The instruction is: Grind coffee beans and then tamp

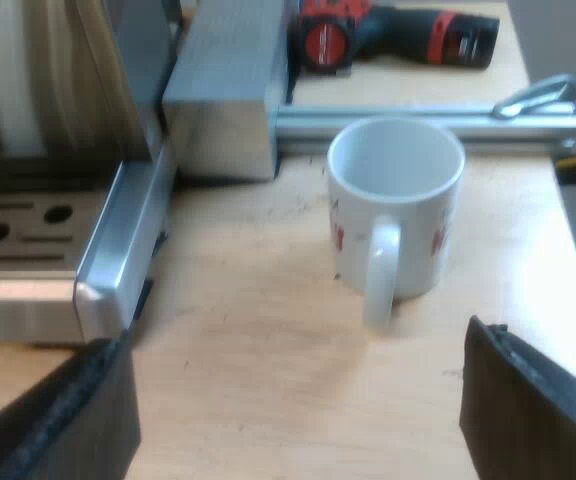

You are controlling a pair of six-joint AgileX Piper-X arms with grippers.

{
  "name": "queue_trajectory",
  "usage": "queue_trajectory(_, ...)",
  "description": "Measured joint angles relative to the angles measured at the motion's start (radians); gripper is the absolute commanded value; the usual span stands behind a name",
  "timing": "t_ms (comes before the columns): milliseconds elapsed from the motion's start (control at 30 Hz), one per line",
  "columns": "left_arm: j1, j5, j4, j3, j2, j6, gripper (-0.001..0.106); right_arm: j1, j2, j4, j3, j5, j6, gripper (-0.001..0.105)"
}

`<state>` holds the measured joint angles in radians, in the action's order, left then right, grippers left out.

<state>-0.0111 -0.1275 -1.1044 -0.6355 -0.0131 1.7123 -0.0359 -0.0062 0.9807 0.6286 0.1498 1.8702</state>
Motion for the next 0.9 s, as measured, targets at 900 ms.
queue_trajectory(900,0.000,0.066,0.054,0.112,0.000,0.000,0.090,0.000,0.000,-0.012,-0.142,0.002,-0.007,0.069)
